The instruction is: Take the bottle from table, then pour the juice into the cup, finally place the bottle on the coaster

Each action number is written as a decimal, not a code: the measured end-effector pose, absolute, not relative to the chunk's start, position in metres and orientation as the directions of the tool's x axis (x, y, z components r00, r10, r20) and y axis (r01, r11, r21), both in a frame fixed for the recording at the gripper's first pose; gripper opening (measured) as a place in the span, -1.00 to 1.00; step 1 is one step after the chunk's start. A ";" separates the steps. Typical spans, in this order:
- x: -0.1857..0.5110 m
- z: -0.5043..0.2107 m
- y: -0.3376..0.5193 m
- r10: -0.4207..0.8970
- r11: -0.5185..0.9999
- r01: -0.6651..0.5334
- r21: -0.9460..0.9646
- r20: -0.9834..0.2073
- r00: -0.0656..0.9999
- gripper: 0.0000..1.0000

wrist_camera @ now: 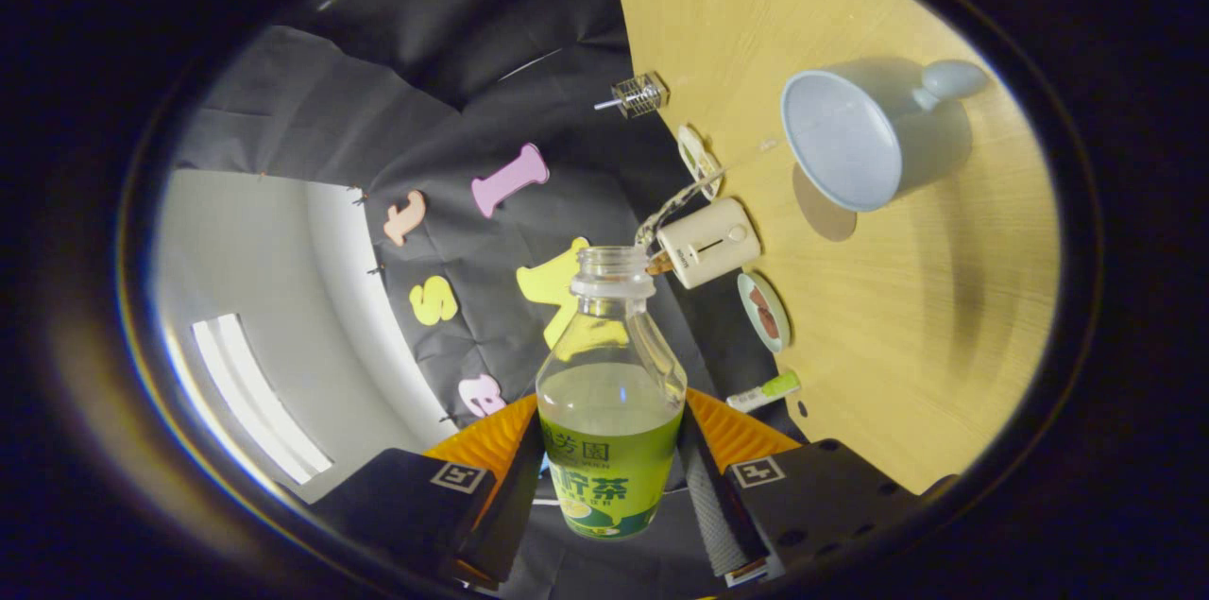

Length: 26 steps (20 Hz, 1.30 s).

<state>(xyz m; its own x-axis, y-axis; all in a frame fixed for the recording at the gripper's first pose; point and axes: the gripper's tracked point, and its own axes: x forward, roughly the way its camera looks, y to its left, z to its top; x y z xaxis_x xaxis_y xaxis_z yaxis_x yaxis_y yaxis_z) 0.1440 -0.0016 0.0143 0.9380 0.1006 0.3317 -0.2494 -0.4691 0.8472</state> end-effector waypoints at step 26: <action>0.163 0.000 -0.007 0.105 -0.745 -0.111 0.658 0.280 0.954 0.57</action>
<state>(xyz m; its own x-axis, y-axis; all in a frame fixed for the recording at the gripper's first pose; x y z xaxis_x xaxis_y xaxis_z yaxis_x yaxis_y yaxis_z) 0.1629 -0.0072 0.0001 0.9541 0.1053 0.2805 -0.1113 -0.7447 0.6580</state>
